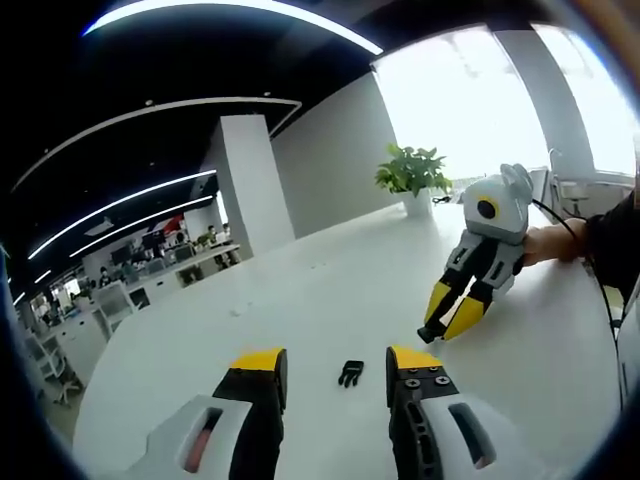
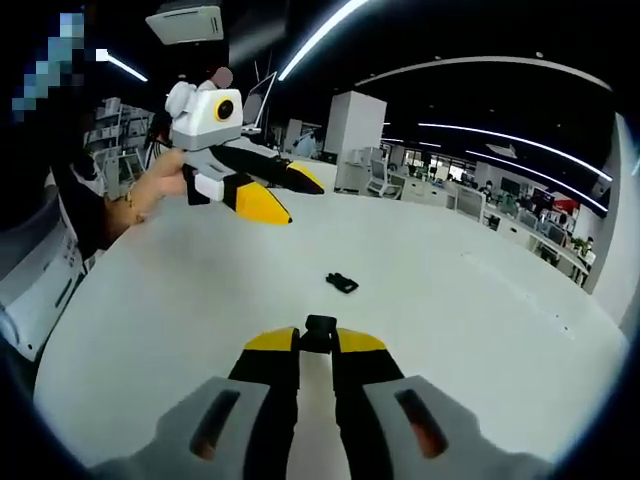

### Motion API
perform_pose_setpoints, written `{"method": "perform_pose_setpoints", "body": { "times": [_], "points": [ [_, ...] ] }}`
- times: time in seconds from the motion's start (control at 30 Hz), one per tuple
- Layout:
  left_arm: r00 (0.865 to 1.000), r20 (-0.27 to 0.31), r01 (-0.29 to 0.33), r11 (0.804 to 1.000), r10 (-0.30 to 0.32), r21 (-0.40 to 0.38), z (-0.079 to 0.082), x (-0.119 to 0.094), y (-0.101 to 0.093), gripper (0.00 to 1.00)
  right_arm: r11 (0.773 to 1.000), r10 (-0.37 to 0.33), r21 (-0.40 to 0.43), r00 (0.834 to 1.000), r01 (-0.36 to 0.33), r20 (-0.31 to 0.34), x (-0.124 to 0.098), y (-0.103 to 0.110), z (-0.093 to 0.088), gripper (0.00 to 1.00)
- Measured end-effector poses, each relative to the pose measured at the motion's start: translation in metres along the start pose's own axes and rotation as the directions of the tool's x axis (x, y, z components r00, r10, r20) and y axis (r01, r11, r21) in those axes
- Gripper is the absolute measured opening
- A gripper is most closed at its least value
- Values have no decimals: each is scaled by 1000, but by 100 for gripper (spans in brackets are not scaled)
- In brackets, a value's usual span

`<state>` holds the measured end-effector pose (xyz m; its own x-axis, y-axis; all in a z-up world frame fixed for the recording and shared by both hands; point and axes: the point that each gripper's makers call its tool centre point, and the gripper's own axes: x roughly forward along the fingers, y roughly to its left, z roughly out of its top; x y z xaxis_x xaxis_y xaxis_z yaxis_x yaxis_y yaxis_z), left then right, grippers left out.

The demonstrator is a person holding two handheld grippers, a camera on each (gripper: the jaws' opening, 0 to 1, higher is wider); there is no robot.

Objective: Snap the two parts of the plastic buckle together until the buckle closes and remains connected.

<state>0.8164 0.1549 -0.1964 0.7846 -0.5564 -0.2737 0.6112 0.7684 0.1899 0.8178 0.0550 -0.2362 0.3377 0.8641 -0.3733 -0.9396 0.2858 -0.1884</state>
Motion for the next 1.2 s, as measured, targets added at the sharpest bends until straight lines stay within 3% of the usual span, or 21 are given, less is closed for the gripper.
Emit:
{"method": "perform_pose_setpoints", "body": {
  "times": [0.73, 1.0, 1.2],
  "points": [
    [1000, -7, 4, 1000, -4, 1, -1, 1, -1, 40, 1000, 17, 19, 1000, -17, -4, 2, 4, -1, 15],
    [1000, -6, 0, 1000, 0, 0, -2, 0, -1, 40, 999, -22, 34, 999, 21, 32, -9, -9, 7, 14],
    [1000, -10, 3, 1000, -3, 1, -3, 1, -2, 40, 999, -31, 22, 1000, 31, 2, -9, -13, 0, 14]
  ]
}}
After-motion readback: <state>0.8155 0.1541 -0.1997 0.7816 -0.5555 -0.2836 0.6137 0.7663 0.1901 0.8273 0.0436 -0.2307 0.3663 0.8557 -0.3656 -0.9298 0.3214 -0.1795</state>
